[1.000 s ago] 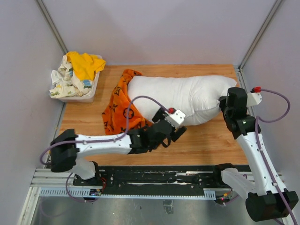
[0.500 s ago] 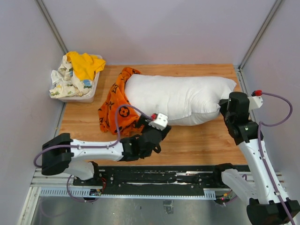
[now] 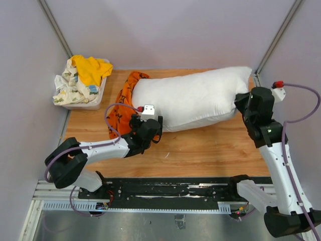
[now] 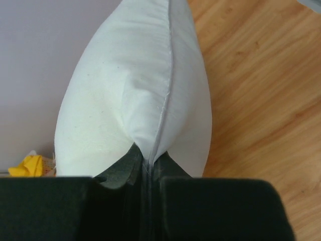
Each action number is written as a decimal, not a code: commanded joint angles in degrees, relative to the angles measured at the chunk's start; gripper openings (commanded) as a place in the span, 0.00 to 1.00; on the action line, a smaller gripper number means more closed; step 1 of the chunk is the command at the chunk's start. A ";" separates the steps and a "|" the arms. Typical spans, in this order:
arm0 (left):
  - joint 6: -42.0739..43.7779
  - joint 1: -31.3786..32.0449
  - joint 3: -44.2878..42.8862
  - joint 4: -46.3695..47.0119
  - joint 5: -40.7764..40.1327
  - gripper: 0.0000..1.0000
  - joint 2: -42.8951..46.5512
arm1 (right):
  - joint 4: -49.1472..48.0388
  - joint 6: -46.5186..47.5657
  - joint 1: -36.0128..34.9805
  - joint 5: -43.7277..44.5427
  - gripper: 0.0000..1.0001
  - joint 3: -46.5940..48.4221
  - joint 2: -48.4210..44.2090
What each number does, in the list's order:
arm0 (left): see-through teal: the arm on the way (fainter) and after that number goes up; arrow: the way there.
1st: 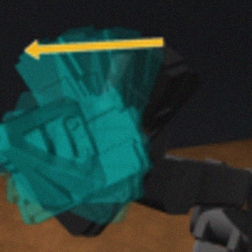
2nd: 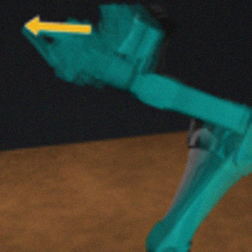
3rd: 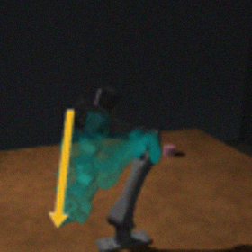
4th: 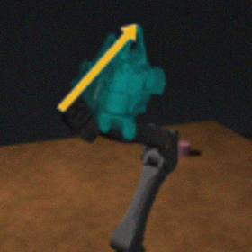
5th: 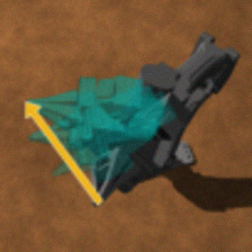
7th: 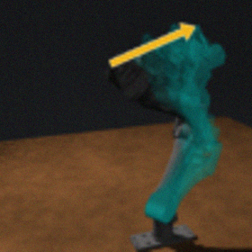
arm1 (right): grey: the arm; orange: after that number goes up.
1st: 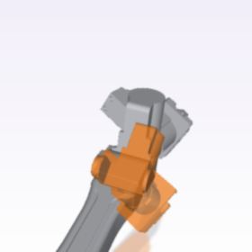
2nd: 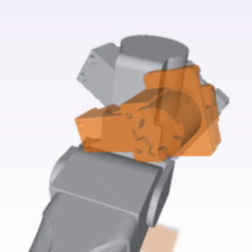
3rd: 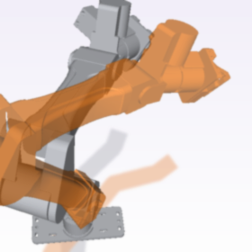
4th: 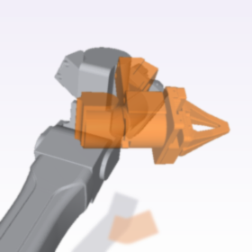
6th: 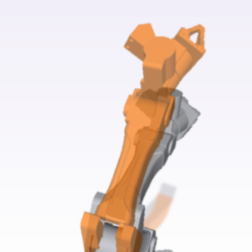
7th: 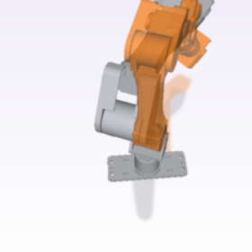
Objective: Remove the pillowcase from the pillow
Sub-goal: Remove the pillow from the pillowcase, then place the pillow at the center of the board.
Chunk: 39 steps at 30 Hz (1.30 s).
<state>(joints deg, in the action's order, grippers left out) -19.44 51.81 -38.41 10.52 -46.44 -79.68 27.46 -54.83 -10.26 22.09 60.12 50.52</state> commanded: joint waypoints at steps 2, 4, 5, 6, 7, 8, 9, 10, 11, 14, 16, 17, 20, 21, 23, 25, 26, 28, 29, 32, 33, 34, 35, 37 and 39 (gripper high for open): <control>-7.72 -1.36 0.94 -10.48 -1.84 0.99 -6.79 | -9.36 14.09 0.59 4.75 0.01 20.35 3.26; -10.87 -1.36 1.82 -11.52 -1.91 0.99 -7.93 | -9.89 17.09 1.14 7.10 0.01 25.81 4.34; -12.91 -1.36 2.12 -11.97 -1.78 0.99 -8.66 | -10.84 18.28 1.63 8.59 0.01 27.67 4.52; -14.06 -1.34 2.58 -12.14 -1.55 0.99 -9.32 | -11.85 19.06 2.43 9.64 0.01 29.46 4.87; -14.87 -1.36 2.82 -12.20 -1.25 0.99 -10.27 | -12.73 19.48 3.39 9.71 0.01 31.15 5.20; -15.48 -1.36 2.85 -12.24 -0.99 0.99 -11.37 | -13.42 19.83 4.35 8.58 0.01 33.28 5.79; -15.95 -1.36 2.76 -12.36 -0.87 0.99 -12.55 | -13.63 20.36 4.93 7.20 0.01 35.57 7.11; -16.32 -1.36 2.46 -12.56 -0.92 0.99 -13.98 | -13.73 21.12 5.15 5.47 0.01 38.47 8.31; -16.70 -1.36 1.94 -12.88 -0.94 0.99 -15.43 | -13.75 22.03 5.16 2.23 0.01 42.24 9.75; -17.24 -1.37 -0.89 -14.42 -0.72 0.99 -20.49 | -12.94 23.96 5.16 -3.02 0.01 50.25 13.97; -17.35 -1.36 -1.95 -14.84 -0.22 0.99 -22.48 | -12.93 23.94 5.16 -6.02 0.01 53.55 15.70; -17.64 -1.36 -2.27 -15.04 -0.04 0.99 -23.17 | -13.23 23.84 5.16 -7.29 0.01 54.71 16.16; -18.52 -1.36 -2.45 -15.31 0.65 0.99 -23.14 | -13.53 24.09 5.16 -8.16 0.01 56.06 16.31; -18.56 -1.36 -2.27 -14.79 0.96 0.99 -22.54 | -14.04 24.53 5.16 -7.79 0.01 55.51 15.81; -18.09 -1.41 -1.93 -14.01 1.42 0.99 -21.26 | -15.00 25.49 5.16 -6.89 0.01 54.00 14.63; -17.40 -1.65 -2.35 -14.39 1.49 0.99 -20.26 | -15.64 27.02 5.16 -7.00 0.01 52.16 13.34; -17.05 -1.86 -2.75 -14.88 1.40 0.99 -19.78 | -15.87 27.51 5.16 -6.84 0.01 50.88 12.57; -16.27 -2.42 -3.55 -15.31 1.57 0.99 -18.54 | -15.81 27.88 5.16 -6.25 0.01 47.57 11.01; -15.73 -2.72 -3.75 -15.25 2.00 0.99 -17.72 | -15.50 27.90 5.16 -6.11 0.01 45.68 10.26; -14.20 -3.73 -4.32 -15.48 2.91 0.99 -14.21 | -12.86 27.72 5.16 -6.07 0.01 43.15 9.27; -13.69 -4.00 -4.46 -15.69 3.00 0.99 -12.82 | -11.82 27.57 5.16 -5.37 0.01 42.76 9.24; -13.17 -4.31 -4.50 -15.96 3.08 0.99 -11.37 | -11.01 27.54 5.16 -4.08 0.01 42.20 9.32; -12.83 -4.65 -4.56 -16.19 3.27 0.99 -9.86 | -10.72 27.68 5.16 -2.52 0.01 41.39 9.44; -11.79 -5.40 -4.49 -16.52 4.09 0.99 -6.80 | -11.25 28.74 5.14 1.14 0.01 39.62 10.28; -10.74 -6.10 -4.63 -16.75 5.17 0.99 -3.87 | -11.48 30.17 5.17 5.07 0.01 39.04 12.93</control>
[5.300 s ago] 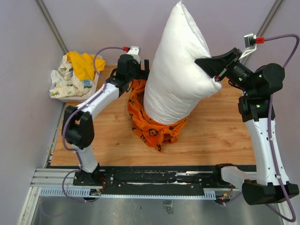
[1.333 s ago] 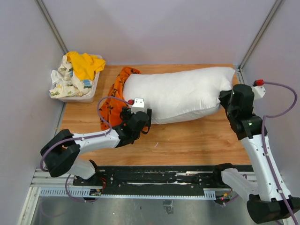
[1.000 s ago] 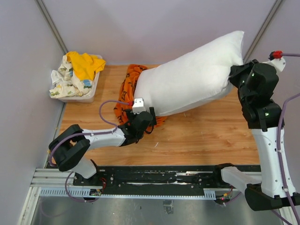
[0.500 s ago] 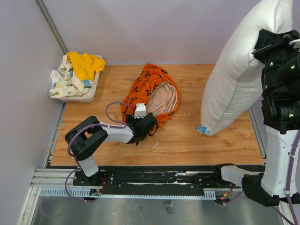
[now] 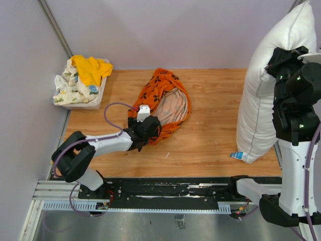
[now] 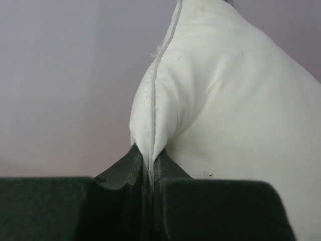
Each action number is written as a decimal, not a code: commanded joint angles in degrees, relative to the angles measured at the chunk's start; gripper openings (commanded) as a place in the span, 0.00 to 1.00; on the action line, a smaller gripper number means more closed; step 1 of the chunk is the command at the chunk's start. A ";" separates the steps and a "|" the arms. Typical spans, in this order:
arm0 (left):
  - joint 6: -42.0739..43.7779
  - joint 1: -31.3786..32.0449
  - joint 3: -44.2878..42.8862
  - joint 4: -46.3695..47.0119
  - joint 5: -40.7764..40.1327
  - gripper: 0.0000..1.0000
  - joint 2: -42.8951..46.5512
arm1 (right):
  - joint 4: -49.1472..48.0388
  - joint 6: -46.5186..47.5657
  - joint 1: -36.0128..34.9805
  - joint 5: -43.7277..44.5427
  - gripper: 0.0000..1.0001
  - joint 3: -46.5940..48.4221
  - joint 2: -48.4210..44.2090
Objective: Remove the pillowcase from the pillow
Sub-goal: Place the pillow at the center of the board.
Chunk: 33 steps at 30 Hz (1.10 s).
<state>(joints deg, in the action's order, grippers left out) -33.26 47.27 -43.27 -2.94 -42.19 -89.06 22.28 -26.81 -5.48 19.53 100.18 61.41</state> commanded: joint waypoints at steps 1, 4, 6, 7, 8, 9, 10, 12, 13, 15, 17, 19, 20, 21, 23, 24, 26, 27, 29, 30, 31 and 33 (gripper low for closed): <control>3.63 -1.78 -0.06 -3.58 1.29 0.99 6.44 | -6.12 2.81 0.38 8.98 0.01 -0.99 4.05; 7.58 -1.91 -1.91 -4.46 3.59 0.99 7.51 | -3.74 3.14 0.37 10.63 0.01 -0.38 11.94; 9.53 -1.91 -4.17 -6.85 4.49 0.99 7.13 | -3.03 1.78 0.38 12.17 0.01 -1.79 16.78; 9.90 -1.91 -5.12 -8.05 4.40 0.99 7.17 | -3.30 1.12 0.38 12.72 0.01 -3.04 19.03; 10.29 -1.91 -5.61 -8.64 4.54 0.99 7.52 | -3.30 0.14 0.38 13.40 0.01 -4.08 21.19; 10.69 -1.91 -5.76 -8.72 4.89 0.99 8.23 | -3.34 -0.64 0.38 13.46 0.01 -4.91 23.35; 11.02 -1.91 -5.65 -8.52 5.35 0.99 9.08 | -3.04 -1.15 0.38 13.09 0.01 -5.29 25.80; 11.85 -1.91 -5.43 -7.74 6.73 0.99 10.46 | -0.45 -2.96 0.38 12.07 0.01 -4.00 31.29; 12.08 -1.91 -5.43 -7.69 7.30 0.99 10.90 | 1.24 -3.79 0.33 11.69 0.01 -2.84 33.84; 12.54 -1.91 -5.66 -8.05 7.63 0.99 11.30 | 3.79 -5.90 0.29 12.22 0.01 -1.62 38.44; 13.03 -1.91 -5.78 -8.26 7.46 0.99 11.36 | 4.17 -7.99 0.29 13.58 0.01 -3.09 41.23; 13.40 -1.91 -5.82 -8.31 7.58 0.99 11.15 | 3.10 -9.54 0.29 14.64 0.01 -5.19 42.68; 13.70 -1.91 -5.90 -8.38 7.64 0.99 10.95 | 2.90 -10.23 0.37 15.03 0.01 -5.80 43.60; 13.85 -1.91 -6.06 -8.51 7.73 0.99 10.66 | 3.29 -11.10 0.42 15.66 0.01 -6.10 44.36; 14.13 -1.91 -6.39 -8.74 7.69 0.99 10.23 | 4.89 -13.45 0.54 17.16 0.01 -6.59 45.64; 14.36 -1.91 -6.35 -8.68 7.75 0.99 10.22 | 5.20 -14.63 0.63 17.94 0.01 -6.95 46.06; 14.82 -1.91 -6.40 -8.36 7.57 0.99 10.27 | 5.31 -17.14 0.83 18.76 0.01 -7.25 46.89; 15.02 -1.99 -6.54 -8.20 7.32 0.99 10.18 | 5.47 -18.45 0.90 18.72 0.01 -6.95 47.67; 15.16 -2.21 -7.15 -8.14 6.71 0.99 9.84 | 7.61 -21.94 0.79 17.22 0.01 -4.58 49.82; 15.11 -2.38 -7.56 -8.07 6.57 0.99 9.67 | 9.12 -23.56 0.51 15.39 0.01 -3.01 50.90; 15.19 -2.62 -7.81 -7.76 6.58 0.99 9.54 | 10.09 -24.49 -0.43 14.59 0.01 -1.55 51.70; 15.32 -2.98 -8.56 -7.53 6.73 0.99 9.47 | 10.23 -24.89 -3.74 16.63 0.01 -0.01 53.19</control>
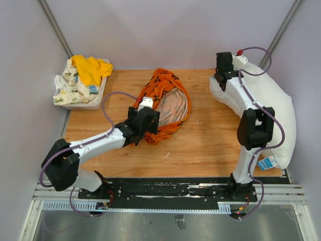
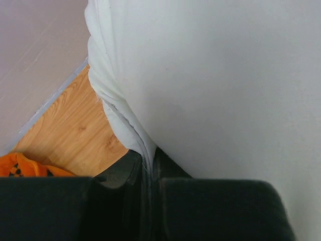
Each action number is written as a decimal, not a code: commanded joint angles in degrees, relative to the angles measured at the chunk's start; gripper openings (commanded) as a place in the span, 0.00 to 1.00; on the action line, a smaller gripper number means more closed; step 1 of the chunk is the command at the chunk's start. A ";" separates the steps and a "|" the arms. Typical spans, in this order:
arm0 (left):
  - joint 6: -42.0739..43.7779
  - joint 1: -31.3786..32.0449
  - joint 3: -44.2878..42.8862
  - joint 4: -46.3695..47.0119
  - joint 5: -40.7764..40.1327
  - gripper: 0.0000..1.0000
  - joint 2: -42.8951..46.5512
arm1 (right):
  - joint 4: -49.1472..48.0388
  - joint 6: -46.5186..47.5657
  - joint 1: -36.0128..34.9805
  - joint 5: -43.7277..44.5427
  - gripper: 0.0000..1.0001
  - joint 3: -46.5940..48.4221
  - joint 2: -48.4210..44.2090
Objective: Remove the pillowcase from the pillow
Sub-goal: Place the pillow at the center of the board.
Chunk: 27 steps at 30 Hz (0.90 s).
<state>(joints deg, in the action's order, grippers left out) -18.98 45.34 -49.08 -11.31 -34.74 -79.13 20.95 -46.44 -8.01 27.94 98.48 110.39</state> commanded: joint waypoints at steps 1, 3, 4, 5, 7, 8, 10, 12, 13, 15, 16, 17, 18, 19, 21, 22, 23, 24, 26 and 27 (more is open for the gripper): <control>1.20 -1.19 -3.04 0.85 -0.68 0.99 -0.37 | 11.11 -5.55 -3.42 10.32 0.01 1.61 4.26; 1.29 -1.50 -3.37 0.90 -0.61 0.99 -0.01 | 9.33 -7.03 -7.62 13.97 0.01 0.77 3.74; 1.31 -1.63 -3.37 0.98 -0.44 0.99 0.21 | 8.20 -8.04 -9.43 14.86 0.01 0.32 3.70; 1.25 -1.84 -3.34 1.07 -0.15 0.99 0.47 | 7.77 -9.79 -11.04 15.55 0.01 0.13 3.74; 1.03 -2.16 -3.40 1.20 0.44 0.99 0.86 | 7.28 -12.98 -13.75 16.31 0.01 0.60 4.45; 0.97 -2.26 -3.41 1.25 0.66 0.99 0.97 | 7.23 -13.62 -15.11 16.39 0.01 1.75 5.21; 1.01 -2.55 -3.31 1.42 0.82 0.99 1.24 | 8.87 -14.40 -17.44 16.91 0.01 5.50 7.45; 1.13 -2.90 -3.14 1.47 0.98 0.99 1.26 | 12.26 -15.75 -19.76 19.27 0.01 10.65 9.89; 1.18 -3.24 -3.13 1.47 1.19 0.99 1.25 | 13.94 -16.63 -20.78 20.65 0.01 13.40 11.06; 1.22 -3.60 -3.00 1.53 1.45 0.99 1.33 | 16.65 -18.55 -21.81 22.49 0.01 18.38 13.22; 1.22 -3.78 -2.89 1.55 1.61 0.99 1.41 | 18.41 -19.68 -21.88 23.17 0.01 21.04 14.39; 1.29 -3.99 -2.87 1.63 1.82 0.99 1.50 | 19.20 -20.22 -21.76 24.09 0.01 23.60 15.96; 1.36 -4.22 -2.79 1.64 2.16 0.99 1.57 | 19.63 -19.63 -21.60 24.97 0.01 26.67 17.50; 1.54 -4.41 -2.78 1.52 2.31 0.99 1.61 | 19.64 -17.75 -21.42 25.87 0.01 29.57 18.99; 1.92 -4.83 -2.93 0.83 2.49 0.99 1.55 | 18.73 -13.07 -21.23 28.61 0.01 35.51 21.85; 1.93 -5.09 -3.09 0.37 2.52 0.99 1.59 | 16.40 -9.06 -20.95 29.83 0.01 37.44 23.02; 1.93 -5.29 -3.22 0.00 2.51 0.99 1.68 | 12.74 -4.66 -20.58 30.62 0.01 37.58 23.28; 1.90 -5.41 -3.22 -0.22 2.54 0.99 1.95 | 8.86 -0.05 -20.06 31.24 0.01 36.82 23.13; 1.84 -5.57 -2.62 0.04 2.70 0.99 2.85 | -1.51 10.31 -18.62 32.29 0.02 33.27 22.11; 1.84 -5.73 -2.11 0.40 2.93 0.99 3.41 | -6.89 15.87 -17.83 32.68 0.04 31.20 21.43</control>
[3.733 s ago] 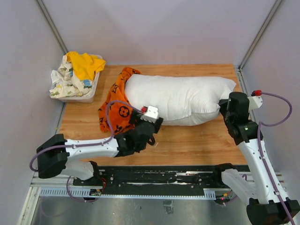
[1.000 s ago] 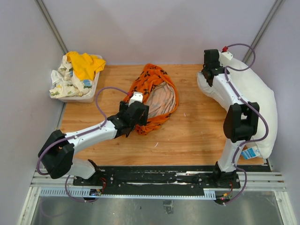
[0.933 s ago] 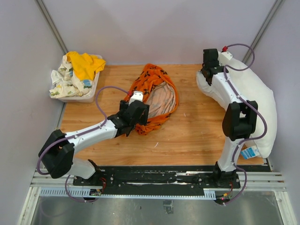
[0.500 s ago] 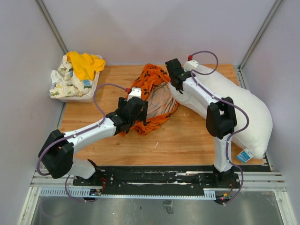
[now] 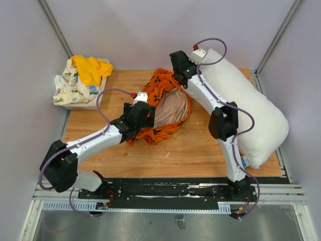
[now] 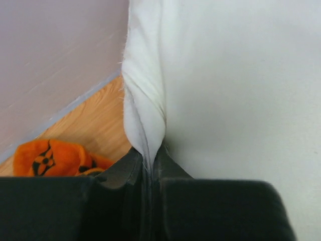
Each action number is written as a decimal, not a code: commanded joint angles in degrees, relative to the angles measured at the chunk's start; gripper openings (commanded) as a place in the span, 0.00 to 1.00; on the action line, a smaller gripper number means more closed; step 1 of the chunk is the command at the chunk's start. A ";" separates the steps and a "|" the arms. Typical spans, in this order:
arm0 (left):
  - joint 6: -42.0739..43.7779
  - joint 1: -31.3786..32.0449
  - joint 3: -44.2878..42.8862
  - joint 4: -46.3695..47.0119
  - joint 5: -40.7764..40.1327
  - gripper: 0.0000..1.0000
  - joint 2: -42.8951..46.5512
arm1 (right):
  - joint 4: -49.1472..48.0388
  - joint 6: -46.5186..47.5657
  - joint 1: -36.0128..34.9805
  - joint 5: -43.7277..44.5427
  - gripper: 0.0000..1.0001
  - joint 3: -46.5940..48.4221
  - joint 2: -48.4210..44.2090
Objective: Remove the pillowcase from the pillow
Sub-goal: Place the pillow at the center of the board, then adjust the pillow at the center of the board.
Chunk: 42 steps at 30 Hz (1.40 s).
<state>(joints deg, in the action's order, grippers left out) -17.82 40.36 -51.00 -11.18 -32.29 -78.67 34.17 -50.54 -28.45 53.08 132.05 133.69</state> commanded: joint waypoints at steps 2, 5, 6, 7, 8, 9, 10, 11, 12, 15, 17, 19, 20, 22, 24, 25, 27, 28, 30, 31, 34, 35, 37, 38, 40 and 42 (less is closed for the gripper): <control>0.64 -1.08 0.50 0.97 1.33 0.99 3.62 | -27.27 27.41 4.99 6.59 0.10 -4.34 -2.40; 0.97 -1.61 0.54 1.50 2.12 0.99 3.41 | -27.67 30.22 8.96 0.51 0.30 -3.56 -2.05; 1.14 -1.68 0.34 1.51 2.22 0.99 3.17 | -27.14 31.15 9.95 -2.24 0.53 -3.11 -2.03; 1.31 -1.67 0.11 1.51 2.30 0.99 2.88 | -26.14 32.22 10.57 -3.58 0.74 -2.74 -2.31; 1.42 -1.76 -0.08 1.51 2.46 0.99 2.69 | -25.26 33.86 10.83 -3.96 0.90 -3.01 -3.43; 1.58 -1.77 -0.14 1.63 2.56 0.99 2.59 | -24.75 35.66 10.59 -4.59 1.00 -4.58 -5.76; 1.71 -1.77 -0.15 1.75 2.64 0.99 2.48 | -25.27 37.57 10.15 -6.07 0.99 -7.61 -9.08; 1.79 -1.82 -0.19 1.89 2.62 0.99 2.47 | -28.25 39.29 9.67 -9.10 0.98 -13.45 -14.10; 1.94 -1.86 -0.23 1.94 2.73 0.99 2.47 | -33.04 40.79 9.38 -14.24 0.98 -21.59 -20.07; 2.18 -1.95 -0.93 1.54 3.03 0.99 2.30 | -53.22 40.64 10.02 -32.21 0.98 -44.47 -38.91; 2.10 -1.95 -1.19 1.58 3.42 0.99 2.46 | -49.59 39.56 10.88 -36.79 0.98 -46.26 -45.15; 1.86 -2.04 -1.21 2.11 4.37 0.99 2.64 | -41.66 39.68 12.34 -40.91 0.98 -44.07 -48.15; 1.70 -2.04 -1.15 2.48 4.93 0.99 2.71 | -38.37 39.56 13.52 -42.91 0.98 -43.93 -49.16; 1.36 -2.04 -0.76 3.19 6.13 0.99 2.74 | -34.07 38.92 15.10 -47.67 0.98 -44.47 -50.14; 1.15 -2.04 -0.36 4.07 6.96 0.99 2.61 | -30.05 38.32 15.91 -52.31 0.98 -45.02 -48.70; 1.05 -2.04 -0.31 4.33 7.29 0.99 2.45 | -28.97 38.10 15.93 -54.07 0.98 -45.61 -47.46; 0.95 -2.04 -0.66 4.25 7.81 0.99 1.98 | -27.90 36.41 15.96 -58.51 0.99 -46.83 -43.48; 0.91 -2.04 -0.67 4.13 8.02 0.99 1.83 | -27.21 34.76 15.97 -61.90 0.99 -46.93 -41.11; 0.80 -2.04 -0.49 3.73 8.08 0.99 2.05 | -26.75 33.24 15.41 -69.44 0.92 -46.63 -35.81; 0.73 -2.04 -0.19 3.63 7.85 0.99 2.41 | -26.46 32.94 14.92 -72.08 0.90 -46.06 -33.26; 0.45 -2.04 0.64 3.08 6.96 0.99 3.64 | -24.25 34.45 13.03 -75.46 0.84 -41.59 -25.06; 0.28 -2.04 0.94 2.87 6.54 0.99 4.15 | -22.97 34.81 12.80 -75.96 0.82 -39.34 -22.23; -0.19 -2.04 1.81 2.74 5.75 0.99 5.34 | -20.75 34.60 13.18 -75.75 0.81 -34.72 -16.13; -0.38 -2.04 2.19 2.73 5.49 0.99 5.83 | -19.93 34.24 13.72 -75.57 0.81 -32.74 -13.79; -0.44 -2.10 2.79 2.66 5.29 0.99 6.51 | -19.14 32.76 15.12 -75.49 0.84 -29.19 -9.45; -0.53 -2.59 3.36 2.97 5.20 0.99 6.90 | -19.23 29.99 17.46 -75.66 0.86 -27.26 -6.05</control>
<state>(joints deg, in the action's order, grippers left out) -17.45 38.70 -48.75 -9.19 -25.85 -73.87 13.47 -16.53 -14.87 -20.78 98.85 124.79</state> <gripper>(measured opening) 0.993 0.845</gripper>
